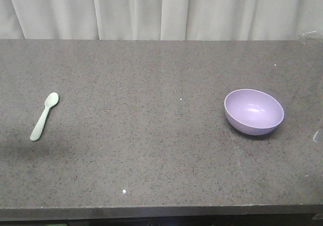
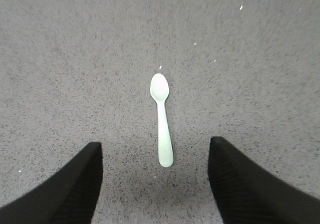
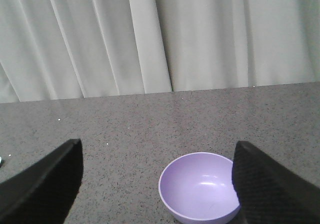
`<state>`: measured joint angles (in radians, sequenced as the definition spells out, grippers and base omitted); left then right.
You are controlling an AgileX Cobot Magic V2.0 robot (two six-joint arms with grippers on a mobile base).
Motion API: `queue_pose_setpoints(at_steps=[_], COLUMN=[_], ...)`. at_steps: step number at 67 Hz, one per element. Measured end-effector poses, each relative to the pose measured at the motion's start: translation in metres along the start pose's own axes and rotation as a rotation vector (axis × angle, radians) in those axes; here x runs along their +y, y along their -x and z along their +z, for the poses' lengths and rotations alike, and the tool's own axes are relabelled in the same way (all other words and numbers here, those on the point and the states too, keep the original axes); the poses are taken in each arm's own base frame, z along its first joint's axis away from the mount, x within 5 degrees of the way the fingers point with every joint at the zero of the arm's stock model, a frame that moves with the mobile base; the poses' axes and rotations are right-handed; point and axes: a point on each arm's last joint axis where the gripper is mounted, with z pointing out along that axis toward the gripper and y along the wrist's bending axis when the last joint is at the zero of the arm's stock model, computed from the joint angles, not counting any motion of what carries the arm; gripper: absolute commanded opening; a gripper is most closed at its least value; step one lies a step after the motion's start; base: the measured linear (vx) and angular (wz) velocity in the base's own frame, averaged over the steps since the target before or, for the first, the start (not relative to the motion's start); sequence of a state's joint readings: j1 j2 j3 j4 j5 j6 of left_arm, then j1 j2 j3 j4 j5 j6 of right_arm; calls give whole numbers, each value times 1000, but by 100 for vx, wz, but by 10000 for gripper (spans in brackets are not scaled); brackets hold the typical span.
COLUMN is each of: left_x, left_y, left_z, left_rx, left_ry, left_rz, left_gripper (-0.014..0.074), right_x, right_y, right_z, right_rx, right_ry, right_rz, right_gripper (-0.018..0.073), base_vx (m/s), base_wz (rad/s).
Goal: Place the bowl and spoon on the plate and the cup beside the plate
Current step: 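Lower the open left gripper around the spoon handle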
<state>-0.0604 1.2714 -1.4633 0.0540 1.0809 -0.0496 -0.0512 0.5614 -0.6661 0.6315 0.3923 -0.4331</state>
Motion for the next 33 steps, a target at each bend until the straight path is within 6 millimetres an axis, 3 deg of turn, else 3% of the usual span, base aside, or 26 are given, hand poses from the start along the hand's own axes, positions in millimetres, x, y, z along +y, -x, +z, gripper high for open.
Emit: queue_pose_setpoints(at_steps=[15,22,33], left_x=[-6,-8,-12], left_y=[38,37,24], left_z=[106,157,202], left_rx=[285,375,475], left_ry=[7,6,-8], left_rz=[31,34,29], left_gripper=[450,450,450], right_x=[1,2,2], right_y=[-3,-5,-6], right_z=[0,0,0], right_rx=[34,49,61], right_ry=[15,22,27], right_rz=[-23,-26,-27], right_gripper=[584,584,584], base_vx=[0,0,0], base_wz=[0,0,0])
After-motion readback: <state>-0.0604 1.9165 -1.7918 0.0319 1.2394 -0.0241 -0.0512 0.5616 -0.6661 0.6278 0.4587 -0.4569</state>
